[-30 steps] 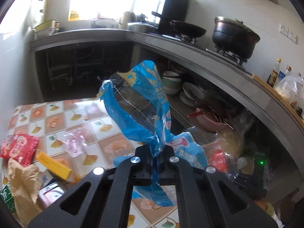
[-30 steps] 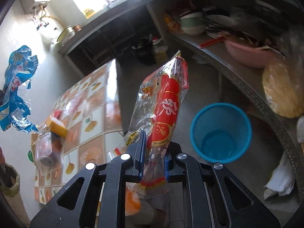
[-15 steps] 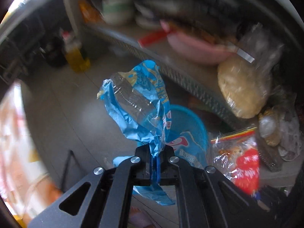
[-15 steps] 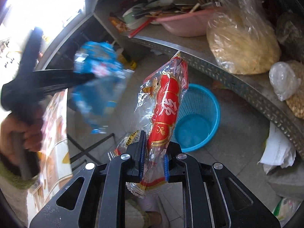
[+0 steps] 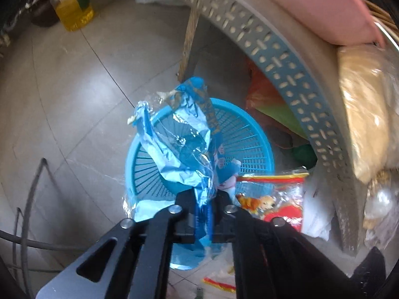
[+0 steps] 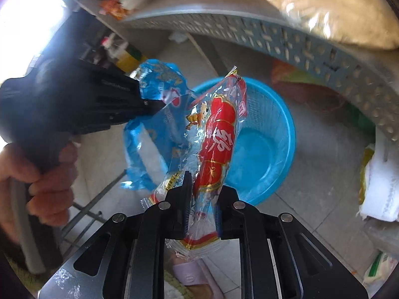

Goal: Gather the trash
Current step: 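Carry both wrappers over the blue wastebasket with both tools, then open both tools to drop the wrappers into the blue wastebasket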

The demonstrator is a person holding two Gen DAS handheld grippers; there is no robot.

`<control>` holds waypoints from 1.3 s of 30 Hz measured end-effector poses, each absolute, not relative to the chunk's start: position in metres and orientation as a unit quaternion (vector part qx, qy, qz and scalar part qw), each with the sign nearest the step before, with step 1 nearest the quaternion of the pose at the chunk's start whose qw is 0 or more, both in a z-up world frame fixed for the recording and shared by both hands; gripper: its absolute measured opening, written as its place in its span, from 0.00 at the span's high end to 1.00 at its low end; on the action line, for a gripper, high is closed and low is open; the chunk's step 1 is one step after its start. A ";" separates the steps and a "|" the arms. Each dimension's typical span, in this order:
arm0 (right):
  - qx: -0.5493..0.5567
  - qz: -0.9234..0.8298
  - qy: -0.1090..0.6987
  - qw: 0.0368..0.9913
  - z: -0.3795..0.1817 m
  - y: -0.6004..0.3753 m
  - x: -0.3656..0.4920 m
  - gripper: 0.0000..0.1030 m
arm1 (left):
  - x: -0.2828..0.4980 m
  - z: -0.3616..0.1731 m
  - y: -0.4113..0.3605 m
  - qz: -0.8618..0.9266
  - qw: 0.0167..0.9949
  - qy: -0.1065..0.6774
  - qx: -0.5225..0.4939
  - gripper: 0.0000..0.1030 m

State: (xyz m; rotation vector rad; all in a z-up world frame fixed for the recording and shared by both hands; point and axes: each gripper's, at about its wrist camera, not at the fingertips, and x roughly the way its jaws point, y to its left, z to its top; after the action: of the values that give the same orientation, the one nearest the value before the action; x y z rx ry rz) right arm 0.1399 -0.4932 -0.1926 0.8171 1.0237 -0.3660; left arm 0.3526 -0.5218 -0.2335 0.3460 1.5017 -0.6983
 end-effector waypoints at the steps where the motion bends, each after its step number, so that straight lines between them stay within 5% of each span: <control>1: 0.378 -0.175 0.478 0.773 -0.199 -0.496 0.143 0.86 | 0.354 -0.239 -0.524 -0.304 0.663 0.666 0.152 0.84; 5: 0.371 -0.191 0.502 0.758 -0.220 -0.504 0.159 0.85 | 0.355 -0.243 -0.522 -0.299 0.664 0.673 0.133 0.60; 12: 0.350 -0.197 0.534 0.744 -0.250 -0.510 0.184 0.78 | 0.357 -0.192 -0.499 -0.322 0.667 0.666 0.085 0.58; 13: 0.341 -0.197 0.537 0.746 -0.251 -0.509 0.189 0.74 | 0.354 -0.177 -0.496 -0.326 0.673 0.658 0.089 0.58; 15: 0.321 -0.192 0.540 0.754 -0.254 -0.508 0.196 0.47 | 0.351 -0.148 -0.484 -0.340 0.683 0.641 0.092 0.56; 18: 0.293 -0.196 0.541 0.763 -0.253 -0.506 0.207 0.28 | 0.351 -0.109 -0.458 -0.354 0.696 0.618 0.095 0.50; 27: 0.256 -0.217 0.523 0.784 -0.232 -0.497 0.189 0.25 | 0.328 0.002 -0.331 -0.356 0.777 0.515 0.063 0.36; 39: 0.212 -0.189 0.465 0.838 -0.148 -0.429 0.151 0.19 | 0.263 0.070 -0.157 -0.312 0.858 0.408 0.017 0.26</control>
State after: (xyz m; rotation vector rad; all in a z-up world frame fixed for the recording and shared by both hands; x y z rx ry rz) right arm 0.1511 -0.4293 -0.1477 0.4475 0.9838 -0.4003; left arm 0.2632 -0.1567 0.0696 0.0355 0.8562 -0.6546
